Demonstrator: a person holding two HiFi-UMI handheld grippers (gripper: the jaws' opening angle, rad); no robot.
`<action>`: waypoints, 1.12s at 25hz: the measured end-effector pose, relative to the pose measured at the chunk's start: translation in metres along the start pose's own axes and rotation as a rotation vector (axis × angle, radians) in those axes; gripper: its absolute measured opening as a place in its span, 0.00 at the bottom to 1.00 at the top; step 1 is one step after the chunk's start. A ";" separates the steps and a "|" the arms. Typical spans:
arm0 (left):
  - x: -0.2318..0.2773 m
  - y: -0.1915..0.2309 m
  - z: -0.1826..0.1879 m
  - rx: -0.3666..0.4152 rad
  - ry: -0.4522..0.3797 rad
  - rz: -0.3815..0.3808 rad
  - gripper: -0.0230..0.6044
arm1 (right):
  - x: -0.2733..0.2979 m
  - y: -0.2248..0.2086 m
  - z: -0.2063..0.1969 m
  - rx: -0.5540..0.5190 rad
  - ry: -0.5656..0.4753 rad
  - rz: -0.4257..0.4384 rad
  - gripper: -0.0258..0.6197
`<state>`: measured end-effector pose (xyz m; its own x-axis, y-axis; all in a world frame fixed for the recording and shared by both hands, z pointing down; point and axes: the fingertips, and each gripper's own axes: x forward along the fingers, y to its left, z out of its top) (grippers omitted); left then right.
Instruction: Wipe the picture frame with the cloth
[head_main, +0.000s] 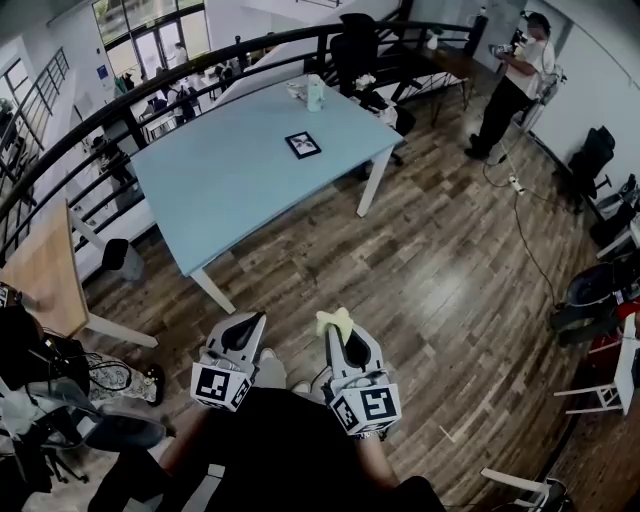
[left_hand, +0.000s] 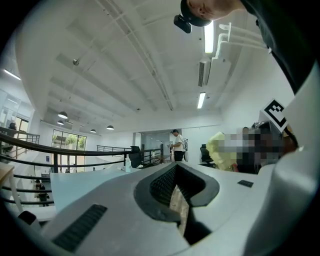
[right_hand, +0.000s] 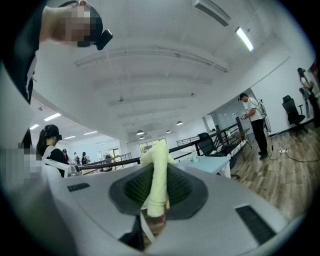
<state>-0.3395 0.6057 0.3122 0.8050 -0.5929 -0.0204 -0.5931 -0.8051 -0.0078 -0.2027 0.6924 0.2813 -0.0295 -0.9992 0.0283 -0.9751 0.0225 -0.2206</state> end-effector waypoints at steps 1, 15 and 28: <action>0.003 -0.002 0.001 0.000 0.000 -0.004 0.03 | -0.001 -0.003 0.002 -0.001 -0.004 -0.004 0.13; 0.049 0.006 -0.009 -0.016 0.003 -0.033 0.03 | 0.019 -0.039 0.000 -0.001 0.007 -0.063 0.13; 0.143 0.026 -0.017 -0.022 0.013 -0.086 0.03 | 0.085 -0.092 -0.001 0.014 0.047 -0.087 0.13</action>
<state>-0.2392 0.4999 0.3261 0.8531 -0.5217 -0.0077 -0.5216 -0.8531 0.0133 -0.1159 0.6056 0.3053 0.0448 -0.9946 0.0932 -0.9713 -0.0652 -0.2286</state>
